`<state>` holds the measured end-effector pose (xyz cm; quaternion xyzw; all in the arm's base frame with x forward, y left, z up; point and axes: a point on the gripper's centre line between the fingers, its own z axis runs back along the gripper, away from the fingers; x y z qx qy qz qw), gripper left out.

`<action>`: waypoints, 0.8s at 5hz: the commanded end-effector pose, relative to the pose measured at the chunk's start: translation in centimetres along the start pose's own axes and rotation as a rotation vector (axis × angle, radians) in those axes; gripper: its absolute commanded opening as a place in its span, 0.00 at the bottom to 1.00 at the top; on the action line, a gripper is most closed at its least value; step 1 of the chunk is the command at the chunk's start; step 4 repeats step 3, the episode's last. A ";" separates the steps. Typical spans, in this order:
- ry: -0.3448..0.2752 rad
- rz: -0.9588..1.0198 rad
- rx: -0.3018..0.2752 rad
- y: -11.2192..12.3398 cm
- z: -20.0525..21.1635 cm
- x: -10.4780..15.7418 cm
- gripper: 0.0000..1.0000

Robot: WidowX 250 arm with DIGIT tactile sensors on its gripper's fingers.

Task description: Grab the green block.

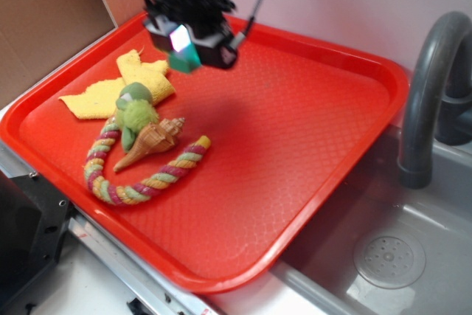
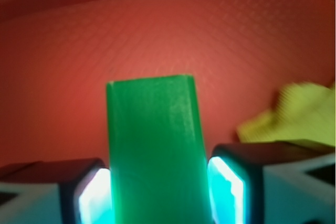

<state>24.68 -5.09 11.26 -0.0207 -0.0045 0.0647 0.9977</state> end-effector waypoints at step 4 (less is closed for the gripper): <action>-0.057 -0.047 -0.059 0.6 8.5 -3.6 0.21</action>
